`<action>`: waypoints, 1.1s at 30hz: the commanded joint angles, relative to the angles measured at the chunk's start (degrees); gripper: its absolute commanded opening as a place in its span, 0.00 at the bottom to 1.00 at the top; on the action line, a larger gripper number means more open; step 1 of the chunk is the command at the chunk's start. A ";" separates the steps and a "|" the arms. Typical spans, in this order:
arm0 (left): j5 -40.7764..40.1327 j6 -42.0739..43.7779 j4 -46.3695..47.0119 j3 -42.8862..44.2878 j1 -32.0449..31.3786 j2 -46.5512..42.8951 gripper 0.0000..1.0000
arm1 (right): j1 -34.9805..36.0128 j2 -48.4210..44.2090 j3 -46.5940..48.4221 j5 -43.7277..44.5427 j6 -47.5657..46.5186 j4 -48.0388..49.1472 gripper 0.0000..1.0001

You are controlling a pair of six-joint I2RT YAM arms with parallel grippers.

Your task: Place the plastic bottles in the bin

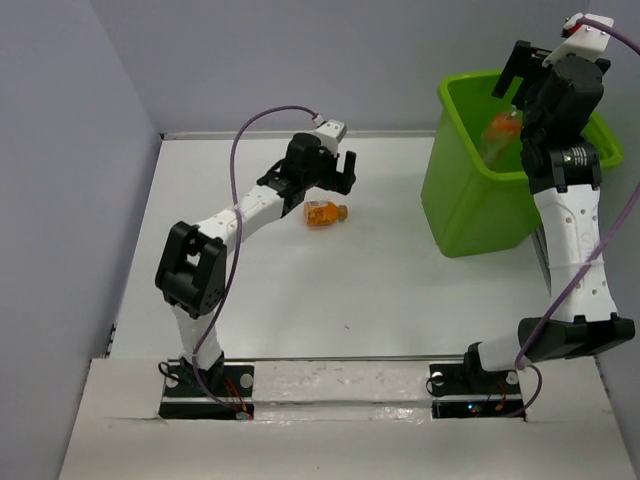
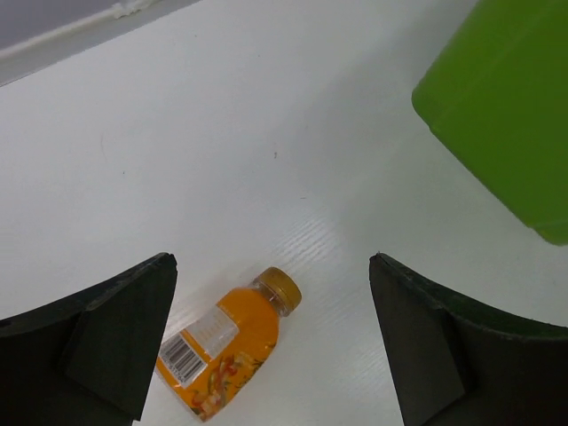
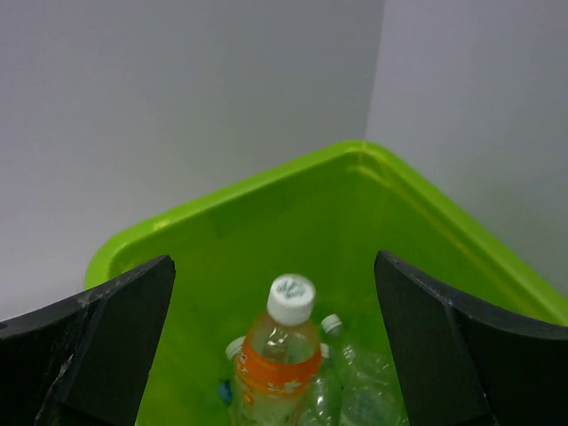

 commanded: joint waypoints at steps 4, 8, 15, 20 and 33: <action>8.20 18.89 -16.10 9.32 -0.03 7.12 0.99 | 0.16 -11.11 -4.73 -10.51 6.60 -0.88 1.00; 9.43 22.94 -22.17 11.52 0.06 10.47 0.99 | 0.16 -15.52 -9.22 -14.21 8.45 -0.88 1.00; 7.95 24.79 -26.48 11.52 -0.03 13.72 0.99 | 0.16 -19.30 -15.11 -20.78 11.43 -1.14 1.00; 5.12 24.53 -25.07 9.76 0.06 15.39 0.99 | 0.16 -23.08 -20.03 -27.91 13.98 -1.23 0.99; -2.52 17.50 -22.96 -0.08 -1.43 12.76 0.67 | 0.16 -36.00 -39.20 -47.60 23.30 2.72 1.00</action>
